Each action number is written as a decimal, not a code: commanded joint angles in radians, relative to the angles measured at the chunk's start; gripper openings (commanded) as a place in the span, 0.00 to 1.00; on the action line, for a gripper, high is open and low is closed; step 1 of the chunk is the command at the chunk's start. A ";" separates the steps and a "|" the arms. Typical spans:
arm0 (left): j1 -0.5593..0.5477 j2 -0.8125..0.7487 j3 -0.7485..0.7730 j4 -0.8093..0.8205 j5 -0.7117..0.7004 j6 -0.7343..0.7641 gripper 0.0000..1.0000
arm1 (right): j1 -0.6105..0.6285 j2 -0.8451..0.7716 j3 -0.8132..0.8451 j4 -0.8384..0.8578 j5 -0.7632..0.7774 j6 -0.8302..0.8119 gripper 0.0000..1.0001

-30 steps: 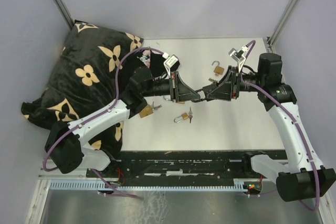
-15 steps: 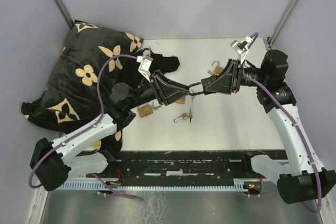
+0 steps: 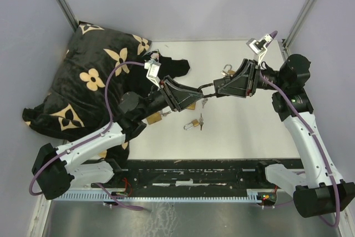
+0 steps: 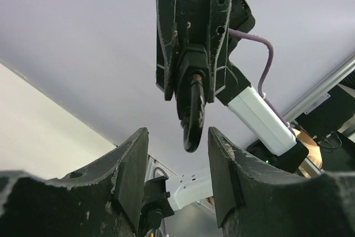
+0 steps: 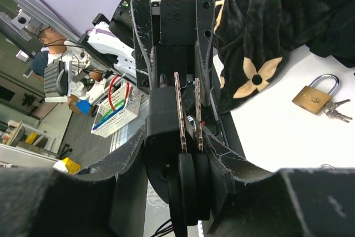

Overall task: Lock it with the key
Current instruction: Lock the lock.

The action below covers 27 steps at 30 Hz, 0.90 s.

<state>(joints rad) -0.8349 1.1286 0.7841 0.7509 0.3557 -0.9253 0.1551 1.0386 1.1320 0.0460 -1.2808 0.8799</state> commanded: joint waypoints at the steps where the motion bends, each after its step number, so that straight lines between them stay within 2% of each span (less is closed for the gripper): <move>1: -0.032 -0.013 0.038 0.071 -0.053 0.024 0.52 | 0.004 -0.033 0.005 0.088 0.008 0.023 0.02; 8: -0.050 0.009 0.054 0.065 -0.068 0.024 0.30 | 0.004 -0.034 0.008 0.067 0.006 0.004 0.02; 17: -0.051 0.008 0.060 0.059 -0.078 0.034 0.33 | 0.008 -0.040 0.014 -0.049 0.002 -0.097 0.02; 19: -0.052 0.011 0.061 0.058 -0.075 0.036 0.29 | 0.009 -0.041 0.016 -0.052 0.002 -0.098 0.02; 23: -0.054 0.022 0.066 0.071 -0.054 0.036 0.09 | 0.008 -0.040 0.023 -0.053 0.004 -0.100 0.02; 27: -0.063 0.027 0.067 0.071 -0.040 0.046 0.03 | 0.009 -0.037 0.027 -0.054 0.008 -0.104 0.02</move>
<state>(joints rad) -0.8795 1.1507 0.8032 0.7662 0.2928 -0.9234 0.1562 1.0286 1.1213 -0.0551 -1.2808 0.7879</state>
